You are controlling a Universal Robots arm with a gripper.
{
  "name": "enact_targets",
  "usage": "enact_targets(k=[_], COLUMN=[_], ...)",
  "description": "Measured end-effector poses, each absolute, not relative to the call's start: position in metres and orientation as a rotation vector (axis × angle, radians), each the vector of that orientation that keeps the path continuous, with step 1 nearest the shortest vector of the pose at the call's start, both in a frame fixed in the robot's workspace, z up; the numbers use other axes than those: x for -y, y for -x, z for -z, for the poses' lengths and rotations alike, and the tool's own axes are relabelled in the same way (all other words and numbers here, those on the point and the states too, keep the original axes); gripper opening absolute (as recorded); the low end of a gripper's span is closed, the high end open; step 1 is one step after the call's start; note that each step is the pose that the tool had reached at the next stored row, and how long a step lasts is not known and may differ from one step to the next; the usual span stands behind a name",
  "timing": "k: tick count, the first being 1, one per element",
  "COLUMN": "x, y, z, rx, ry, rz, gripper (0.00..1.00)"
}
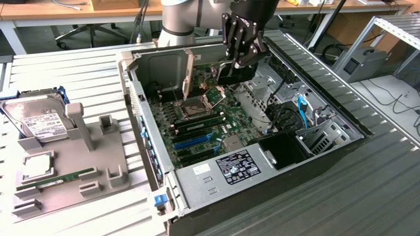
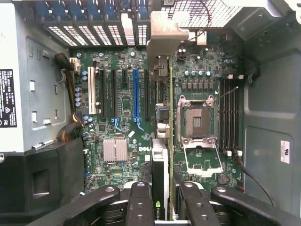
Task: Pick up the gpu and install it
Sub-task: 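Insert the gpu into the slot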
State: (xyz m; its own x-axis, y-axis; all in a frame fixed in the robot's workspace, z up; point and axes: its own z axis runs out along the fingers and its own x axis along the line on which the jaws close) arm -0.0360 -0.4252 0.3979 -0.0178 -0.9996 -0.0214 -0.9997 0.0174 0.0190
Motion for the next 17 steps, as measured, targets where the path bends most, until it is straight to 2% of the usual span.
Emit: enact_targets(k=[17], x=[0.44], y=[0.039], z=[-0.398], rx=[-2.232], ry=[2.193], rz=[-0.061], gripper=[0.27])
